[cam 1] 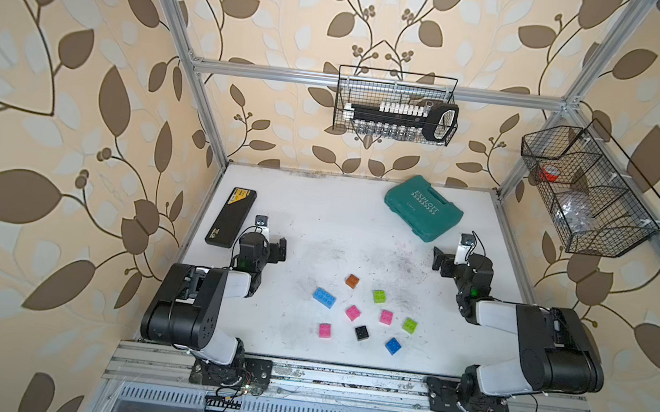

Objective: Assemble the number 4 with lego
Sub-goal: Move the lego brick at the center of the board.

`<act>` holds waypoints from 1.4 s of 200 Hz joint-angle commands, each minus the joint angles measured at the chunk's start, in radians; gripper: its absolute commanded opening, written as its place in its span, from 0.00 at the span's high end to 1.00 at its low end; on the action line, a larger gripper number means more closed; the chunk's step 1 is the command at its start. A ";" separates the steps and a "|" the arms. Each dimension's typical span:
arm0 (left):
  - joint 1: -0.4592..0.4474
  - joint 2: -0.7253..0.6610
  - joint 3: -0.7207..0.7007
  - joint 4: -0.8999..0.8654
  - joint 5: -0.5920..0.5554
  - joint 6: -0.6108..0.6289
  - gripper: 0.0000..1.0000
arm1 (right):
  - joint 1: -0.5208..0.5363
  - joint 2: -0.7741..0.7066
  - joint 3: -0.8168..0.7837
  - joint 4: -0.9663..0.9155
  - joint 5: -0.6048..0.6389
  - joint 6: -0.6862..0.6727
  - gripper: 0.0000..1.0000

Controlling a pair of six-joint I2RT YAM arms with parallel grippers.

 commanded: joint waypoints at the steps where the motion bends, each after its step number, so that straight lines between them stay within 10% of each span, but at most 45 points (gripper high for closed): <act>1: 0.000 0.001 0.002 0.034 0.019 -0.012 0.01 | 0.000 0.011 -0.006 0.012 0.011 0.012 0.02; 113: 0.000 -0.005 0.000 0.036 0.019 -0.012 0.01 | 0.013 0.002 -0.003 0.016 0.034 0.008 0.02; 156: -0.016 -0.106 0.251 -0.458 -0.046 -0.014 0.01 | 0.124 -0.132 0.287 -0.687 0.271 0.095 0.02; 200: -0.049 -0.160 0.463 -0.870 0.019 -0.175 0.01 | 0.191 -0.190 0.526 -1.290 0.104 0.308 0.02; 234: -0.156 -0.211 0.552 -1.113 0.010 -0.200 0.01 | 0.247 -0.290 0.504 -1.520 -0.092 0.477 0.02; 280: -0.234 -0.361 0.445 -1.152 0.082 -0.272 0.01 | 0.503 -0.369 0.412 -1.636 -0.056 0.746 0.02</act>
